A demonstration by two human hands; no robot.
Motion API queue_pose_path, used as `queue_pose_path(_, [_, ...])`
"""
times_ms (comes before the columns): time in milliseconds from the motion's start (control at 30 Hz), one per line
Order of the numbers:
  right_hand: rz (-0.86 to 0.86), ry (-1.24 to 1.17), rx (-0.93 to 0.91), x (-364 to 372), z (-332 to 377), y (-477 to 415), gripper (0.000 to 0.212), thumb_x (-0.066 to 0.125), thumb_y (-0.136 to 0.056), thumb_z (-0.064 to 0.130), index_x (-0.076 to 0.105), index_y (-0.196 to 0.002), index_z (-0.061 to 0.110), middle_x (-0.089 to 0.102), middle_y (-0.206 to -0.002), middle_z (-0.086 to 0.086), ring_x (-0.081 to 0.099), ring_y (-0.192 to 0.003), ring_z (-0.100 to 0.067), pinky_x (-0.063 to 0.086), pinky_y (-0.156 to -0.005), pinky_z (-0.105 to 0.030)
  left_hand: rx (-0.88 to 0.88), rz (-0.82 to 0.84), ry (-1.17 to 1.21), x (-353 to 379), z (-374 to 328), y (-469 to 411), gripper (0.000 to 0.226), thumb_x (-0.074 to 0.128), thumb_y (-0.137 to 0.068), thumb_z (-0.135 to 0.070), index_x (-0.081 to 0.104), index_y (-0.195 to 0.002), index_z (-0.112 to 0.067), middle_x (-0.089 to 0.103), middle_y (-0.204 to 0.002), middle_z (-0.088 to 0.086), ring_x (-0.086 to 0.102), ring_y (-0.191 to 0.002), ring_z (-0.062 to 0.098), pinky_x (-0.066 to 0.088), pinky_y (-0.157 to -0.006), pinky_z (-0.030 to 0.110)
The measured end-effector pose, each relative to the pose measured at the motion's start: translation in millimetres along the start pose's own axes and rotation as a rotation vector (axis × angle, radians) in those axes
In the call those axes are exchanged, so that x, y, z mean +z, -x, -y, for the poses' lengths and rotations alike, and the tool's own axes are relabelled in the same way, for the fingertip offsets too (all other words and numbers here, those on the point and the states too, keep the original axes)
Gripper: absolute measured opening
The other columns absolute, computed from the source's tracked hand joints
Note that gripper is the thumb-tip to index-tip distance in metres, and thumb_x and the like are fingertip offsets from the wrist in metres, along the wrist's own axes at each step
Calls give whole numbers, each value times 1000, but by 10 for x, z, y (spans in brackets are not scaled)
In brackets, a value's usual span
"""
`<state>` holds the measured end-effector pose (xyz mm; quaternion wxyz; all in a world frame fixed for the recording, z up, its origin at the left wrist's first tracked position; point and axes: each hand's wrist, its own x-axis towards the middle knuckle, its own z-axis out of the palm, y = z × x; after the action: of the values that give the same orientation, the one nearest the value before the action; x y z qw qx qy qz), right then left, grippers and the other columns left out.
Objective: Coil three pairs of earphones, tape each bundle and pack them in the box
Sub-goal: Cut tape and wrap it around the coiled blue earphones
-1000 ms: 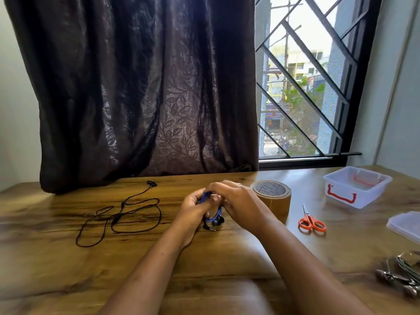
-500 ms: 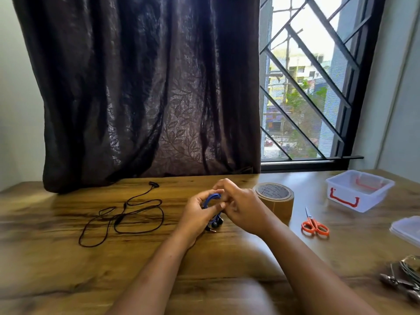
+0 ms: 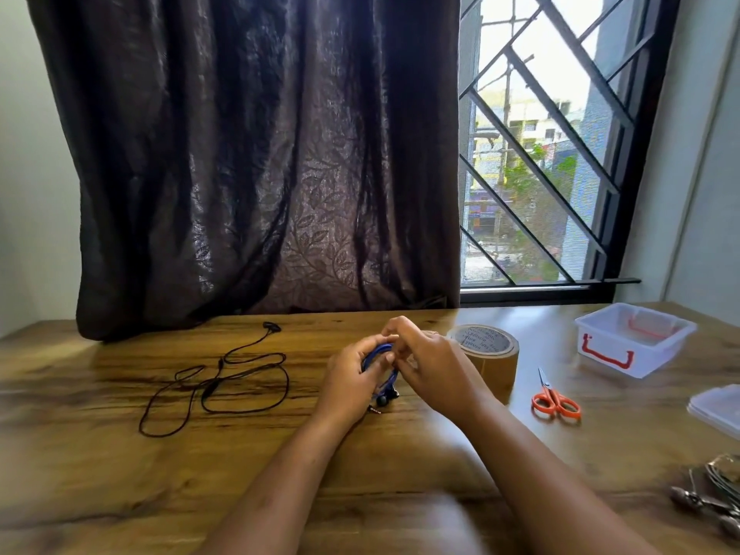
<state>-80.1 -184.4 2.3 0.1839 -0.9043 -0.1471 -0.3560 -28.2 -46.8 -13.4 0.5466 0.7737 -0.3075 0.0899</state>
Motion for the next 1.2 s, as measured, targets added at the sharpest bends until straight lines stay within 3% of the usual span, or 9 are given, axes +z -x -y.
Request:
queue_pose_path(133, [-22, 10, -16, 16, -1, 8, 23, 58, -92, 15, 49, -111, 24, 67, -92, 4, 64, -85, -11, 55, -69, -27, 79, -29, -123, 12, -1, 0, 31, 58, -92, -27, 60, -122, -26, 56, -111, -17, 53, -106, 1, 47, -90, 20])
queue_pose_path(233, [-32, 14, -3, 24, -5, 8, 27, 58, -89, 12, 49, -112, 22, 67, -92, 3, 63, -87, -16, 53, -72, -30, 117, -41, -145, 15, 14, -16, 30, 60, -91, -23, 63, -121, -23, 61, -115, -12, 53, -106, -1, 40, -88, 9])
queue_pose_path(333, [-56, 28, 7, 32, -17, 3, 31, 60, -87, 10, 48, -113, 23, 68, -92, 3, 64, -88, -18, 54, -73, -32, 109, -33, -145, 15, 16, -16, 31, 60, -91, -22, 62, -122, -23, 61, -116, -12, 54, -108, -1, 40, -90, 11])
queue_pose_path(500, [-91, 32, 12, 33, -16, 4, 32, 63, -86, 10, 49, -113, 21, 69, -92, 2, 66, -88, -20, 55, -73, -35, 121, -38, -172, 17, -15, -6, 30, 60, -91, -16, 63, -120, -23, 55, -105, -19, 50, -94, -11, 35, -77, -5])
queue_pose_path(567, [-99, 28, 10, 31, -8, 2, 32, 63, -86, 11, 49, -113, 21, 68, -91, 2, 65, -87, -19, 55, -72, -35, 117, -34, -157, 18, -21, -3, 28, 60, -90, -13, 65, -117, -22, 56, -102, -20, 52, -92, -13, 38, -79, -2])
queue_pose_path(700, [-79, -40, 35, 11, -1, -20, 36, 65, -84, 11, 47, -111, 27, 63, -79, 7, 59, -76, -12, 52, -68, -31, 50, -44, -47, 16, 27, -6, 26, 59, -90, -11, 68, -111, -23, 65, -102, -13, 62, -85, 5, 53, -73, 22])
queue_pose_path(867, [-24, -215, 47, 0, 0, -46, 43, 68, -82, 11, 48, -115, 29, 60, -75, 6, 60, -68, -11, 52, -64, -27, -55, -73, 56, -7, 65, -20, 24, 56, -92, -9, 68, -107, -23, 70, -92, -2, 54, -57, -1, 42, -52, 9])
queue_pose_path(1200, [55, -398, 104, -7, 27, -57, 52, 68, -82, 2, 46, -120, 31, 66, -77, 4, 64, -72, -6, 49, -65, -12, -161, -79, 134, 1, 97, -37, 20, 55, -93, -14, 68, -102, -27, 71, -95, 0, 54, -61, 2, 44, -56, 17])
